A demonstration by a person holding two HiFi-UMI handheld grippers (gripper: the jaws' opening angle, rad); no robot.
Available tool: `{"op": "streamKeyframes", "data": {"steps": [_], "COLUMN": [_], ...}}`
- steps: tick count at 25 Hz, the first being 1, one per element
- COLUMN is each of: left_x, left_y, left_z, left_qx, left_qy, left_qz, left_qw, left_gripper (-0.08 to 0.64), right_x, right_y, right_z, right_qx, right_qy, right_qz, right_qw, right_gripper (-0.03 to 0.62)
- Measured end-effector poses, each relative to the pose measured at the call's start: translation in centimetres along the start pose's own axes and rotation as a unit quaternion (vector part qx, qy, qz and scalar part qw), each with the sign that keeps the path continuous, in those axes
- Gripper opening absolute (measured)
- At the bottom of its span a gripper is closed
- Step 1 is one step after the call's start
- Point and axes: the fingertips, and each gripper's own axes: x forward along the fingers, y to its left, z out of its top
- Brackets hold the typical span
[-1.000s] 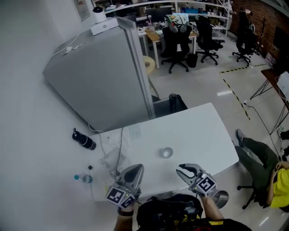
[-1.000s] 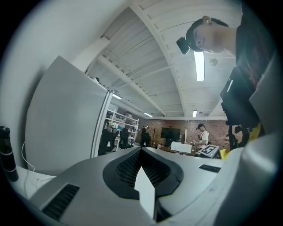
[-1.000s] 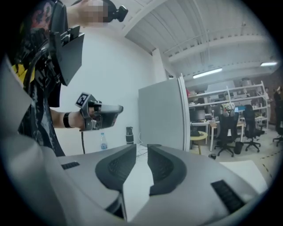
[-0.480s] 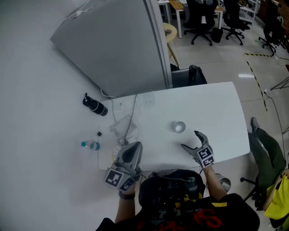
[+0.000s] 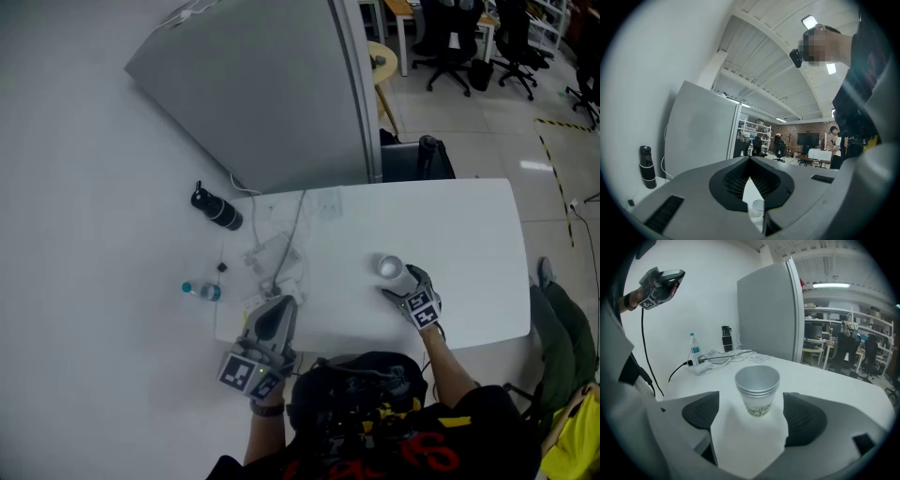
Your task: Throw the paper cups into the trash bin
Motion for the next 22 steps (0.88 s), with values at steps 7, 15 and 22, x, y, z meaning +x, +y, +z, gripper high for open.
{"op": "streamKeyframes", "data": {"steps": [7, 15, 22], "left_x": [-1.0, -1.6, -1.7], "left_y": [0.9, 1.2, 1.2], "left_z": [0.4, 0.7, 0.3], "left_qx": [-0.002, -0.006, -0.016], "left_qy": [-0.008, -0.009, -0.02], "left_qz": [0.028, 0.033, 0.04], "left_qw": [0.9996, 0.9994, 0.9989], "left_gripper": [0.003, 0.003, 0.003], "right_x": [3.6, 5.6, 1.9], "right_y": [-0.6, -1.5, 0.1], "right_z": [0.4, 1.7, 6.9], "right_qx": [0.003, 0.008, 0.008], "right_qy": [0.018, 0.019, -0.046], "right_qz": [0.011, -0.009, 0.008], "right_qw": [1.0, 1.0, 0.999], "right_gripper": [0.436, 0.356, 0.351]}}
